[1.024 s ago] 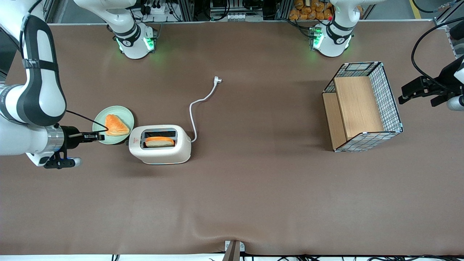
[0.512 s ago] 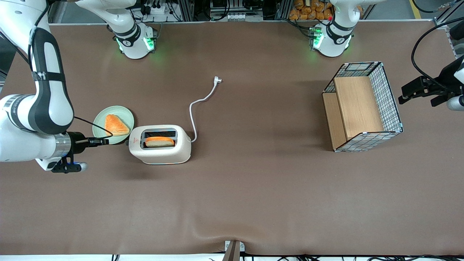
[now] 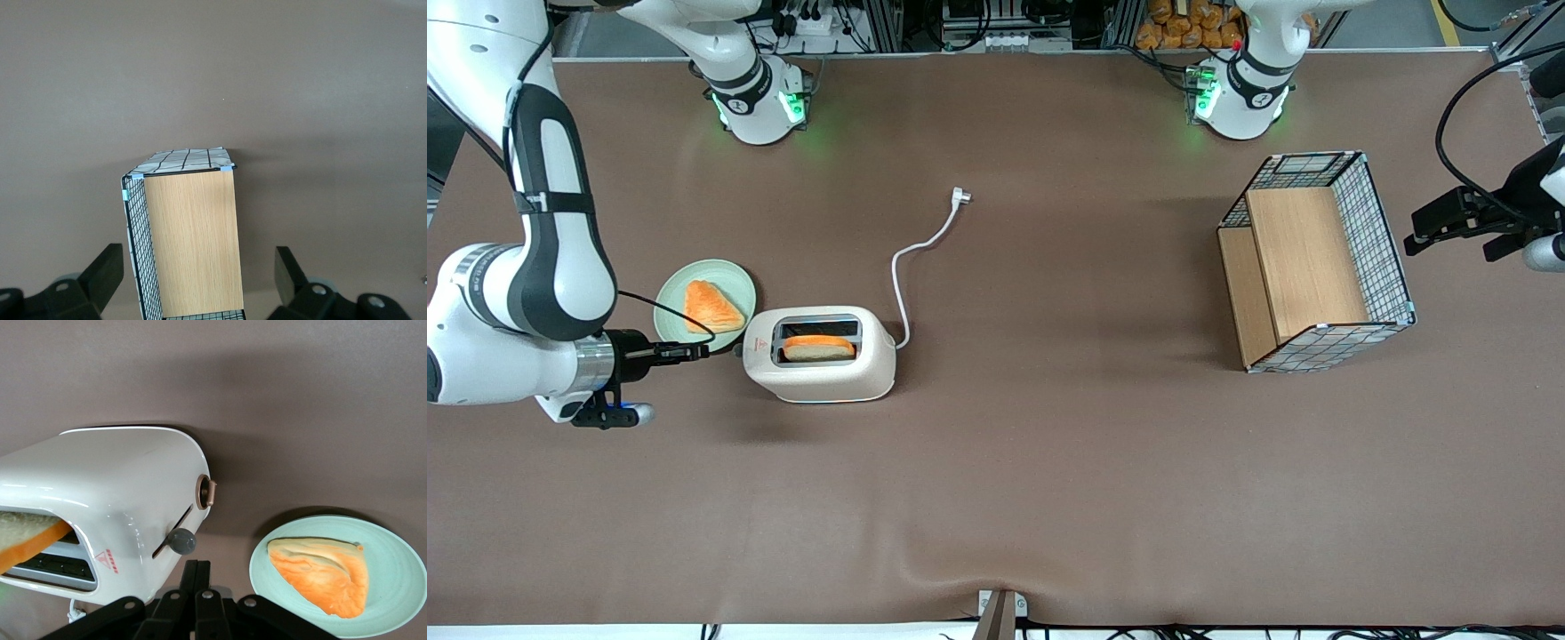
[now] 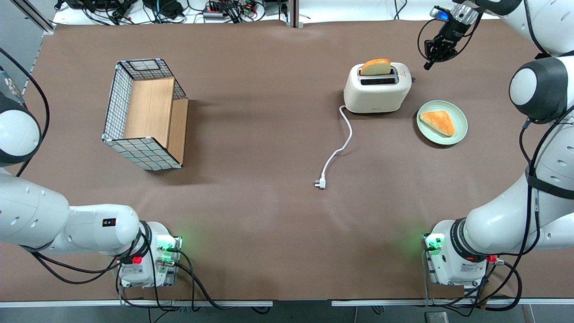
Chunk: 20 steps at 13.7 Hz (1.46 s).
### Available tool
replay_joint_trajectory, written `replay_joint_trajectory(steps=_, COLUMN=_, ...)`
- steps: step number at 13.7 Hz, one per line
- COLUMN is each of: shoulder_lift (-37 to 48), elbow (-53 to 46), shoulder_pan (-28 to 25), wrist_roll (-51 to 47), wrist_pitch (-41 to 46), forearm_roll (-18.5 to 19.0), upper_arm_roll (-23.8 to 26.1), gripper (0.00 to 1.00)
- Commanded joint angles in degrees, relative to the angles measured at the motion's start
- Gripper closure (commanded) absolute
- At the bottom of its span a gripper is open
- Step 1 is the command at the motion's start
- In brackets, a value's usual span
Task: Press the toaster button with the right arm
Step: 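Lower the closed right gripper onto the toaster's grey lever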
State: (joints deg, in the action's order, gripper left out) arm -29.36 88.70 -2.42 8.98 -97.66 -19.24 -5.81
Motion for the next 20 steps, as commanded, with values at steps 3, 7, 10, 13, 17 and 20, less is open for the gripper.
replay_joint_trajectory(steps=3, shoulder_lift=-0.7, elbow=0.6, shoulder_pan=-0.74, wrist_roll=0.08, wrist_pitch=-1.4, forearm_roll=-1.76, upper_arm_roll=-0.25, gripper=1.0)
replay_joint_trajectory(steps=7, shoulder_lift=-0.44, elbow=0.95, shoulder_pan=-0.57, wrist_roll=-0.01, wrist_pitch=-0.61, forearm_roll=-1.76, upper_arm_roll=-0.25, gripper=1.0)
replay_joint_trajectory(steps=10, shoulder_lift=-0.61, elbow=1.04, shoulder_pan=-0.83, wrist_roll=-0.1, wrist_pitch=-1.04, forearm_roll=-1.76, upper_arm_roll=-0.25, gripper=1.0)
replay_joint_trajectory(steps=13, shoulder_lift=-0.61, elbow=1.39, shoulder_pan=-0.92, wrist_roll=-0.19, wrist_pitch=-1.05, forearm_roll=-3.51, upper_arm_roll=-0.25, gripper=1.0)
replay_joint_trajectory(steps=17, shoulder_lift=-0.79, elbow=2.53, shoulder_pan=-0.92, wrist_roll=0.25, wrist_pitch=-2.1, forearm_roll=-5.1, upper_arm_roll=-0.25, gripper=1.0)
replay_joint_trajectory(steps=20, shoulder_lift=-1.4, elbow=2.71, shoulder_pan=-0.22, wrist_roll=0.6, wrist_pitch=-2.1, forearm_roll=-5.81, upper_arm_roll=-0.25, gripper=1.0)
